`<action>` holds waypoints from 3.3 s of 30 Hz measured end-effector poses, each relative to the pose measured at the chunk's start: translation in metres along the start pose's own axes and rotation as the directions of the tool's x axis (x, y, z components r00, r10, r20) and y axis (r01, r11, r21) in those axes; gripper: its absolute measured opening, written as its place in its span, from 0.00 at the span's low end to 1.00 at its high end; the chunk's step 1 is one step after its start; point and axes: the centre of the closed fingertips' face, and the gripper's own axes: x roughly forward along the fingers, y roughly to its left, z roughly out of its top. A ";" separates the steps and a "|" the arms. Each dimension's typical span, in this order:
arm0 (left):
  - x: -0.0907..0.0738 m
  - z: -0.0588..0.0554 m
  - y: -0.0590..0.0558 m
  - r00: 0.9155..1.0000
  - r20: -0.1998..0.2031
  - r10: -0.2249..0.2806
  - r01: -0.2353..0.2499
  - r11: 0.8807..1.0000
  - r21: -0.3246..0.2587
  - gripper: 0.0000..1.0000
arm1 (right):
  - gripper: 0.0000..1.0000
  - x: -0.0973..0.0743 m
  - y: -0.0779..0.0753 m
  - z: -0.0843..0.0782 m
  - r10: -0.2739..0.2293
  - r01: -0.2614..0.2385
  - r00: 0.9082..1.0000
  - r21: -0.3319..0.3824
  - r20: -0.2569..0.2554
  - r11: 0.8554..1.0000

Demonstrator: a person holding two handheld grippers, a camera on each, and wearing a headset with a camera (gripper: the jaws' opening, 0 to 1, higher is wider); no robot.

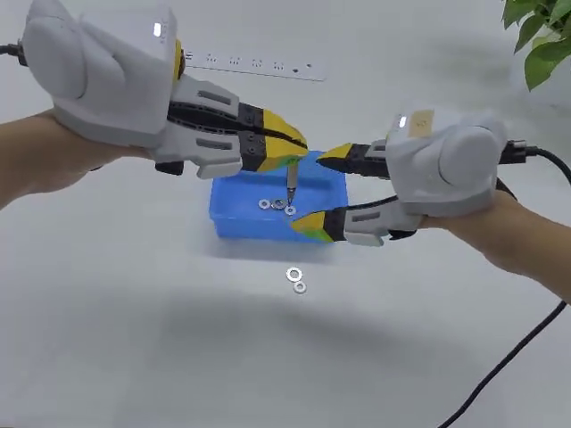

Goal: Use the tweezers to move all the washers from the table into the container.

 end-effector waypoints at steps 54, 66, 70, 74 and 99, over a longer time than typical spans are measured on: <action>0.036 -0.055 -0.074 0.997 -0.064 -0.038 0.031 0.993 -0.112 0.04 | 0.99 -0.032 0.068 -0.075 0.022 -0.009 0.998 0.213 -0.058 0.977; 0.035 -0.055 -0.077 0.993 -0.093 -0.072 0.063 0.993 -0.101 0.04 | 0.97 -0.028 0.073 -0.076 0.041 -0.026 0.997 0.214 -0.068 0.977; 0.031 -0.058 -0.074 0.992 -0.106 -0.063 0.051 0.992 -0.113 0.04 | 0.96 -0.024 0.078 -0.071 0.058 -0.045 0.997 0.208 -0.055 0.977; 0.030 -0.058 -0.075 0.992 -0.109 -0.061 0.046 0.990 -0.136 0.04 | 0.83 -0.021 0.086 -0.070 0.103 -0.090 0.993 0.194 -0.059 0.977; 0.028 -0.059 -0.081 0.992 -0.117 -0.047 0.027 0.986 -0.164 0.05 | 0.24 0.017 0.089 -0.055 0.216 -0.214 0.976 0.110 -0.011 0.971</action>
